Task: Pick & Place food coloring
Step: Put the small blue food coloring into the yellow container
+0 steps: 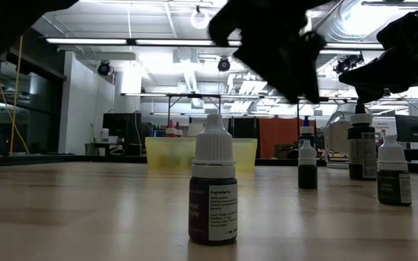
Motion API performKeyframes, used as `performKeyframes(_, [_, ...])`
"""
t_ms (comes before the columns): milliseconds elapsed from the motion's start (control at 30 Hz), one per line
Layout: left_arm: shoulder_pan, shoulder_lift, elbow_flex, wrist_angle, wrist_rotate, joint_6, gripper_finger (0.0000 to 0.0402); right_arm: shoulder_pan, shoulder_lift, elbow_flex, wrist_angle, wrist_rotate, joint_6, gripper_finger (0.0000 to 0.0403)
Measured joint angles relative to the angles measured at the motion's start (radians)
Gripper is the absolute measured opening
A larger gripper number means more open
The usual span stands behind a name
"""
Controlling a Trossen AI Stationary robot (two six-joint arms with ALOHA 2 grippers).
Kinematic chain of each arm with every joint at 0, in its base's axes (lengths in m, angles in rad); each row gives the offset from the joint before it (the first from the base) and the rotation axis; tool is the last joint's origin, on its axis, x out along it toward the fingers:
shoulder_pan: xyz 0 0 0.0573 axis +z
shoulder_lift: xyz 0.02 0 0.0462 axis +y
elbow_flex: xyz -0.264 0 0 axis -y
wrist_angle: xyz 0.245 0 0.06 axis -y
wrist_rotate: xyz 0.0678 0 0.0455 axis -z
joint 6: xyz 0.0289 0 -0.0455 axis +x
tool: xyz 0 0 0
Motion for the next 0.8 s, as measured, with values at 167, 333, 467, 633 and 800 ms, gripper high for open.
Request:
performKeyframes(167, [0.0, 0.03, 0.0, 0.003, 0.007, 0.018, 0.0257, 0.0, 0.001, 0.0, 0.001, 0.0, 0.0, 0.0])
performKeyframes(333, [0.0, 0.046, 0.002, 0.029, 0.023, 0.027, 0.0256, 0.0, 0.001, 0.0, 0.002, 0.0, 0.0, 0.0])
performKeyframes(467, [0.0, 0.054, -0.001, 0.018, 0.024, 0.027, 0.0257, 0.0, 0.001, 0.0, 0.002, 0.0, 0.0, 0.0])
performKeyframes(633, [0.0, 0.067, 0.0, 0.021, 0.022, 0.005, 0.0256, 0.0, 0.001, 0.0, 0.002, 0.0, 0.0, 0.0])
performKeyframes(800, [-0.005, 0.078, 0.001, 0.062, 0.02, -0.074, 0.0256, 0.0, 0.001, 0.0, 0.002, 0.0, 0.0, 0.0])
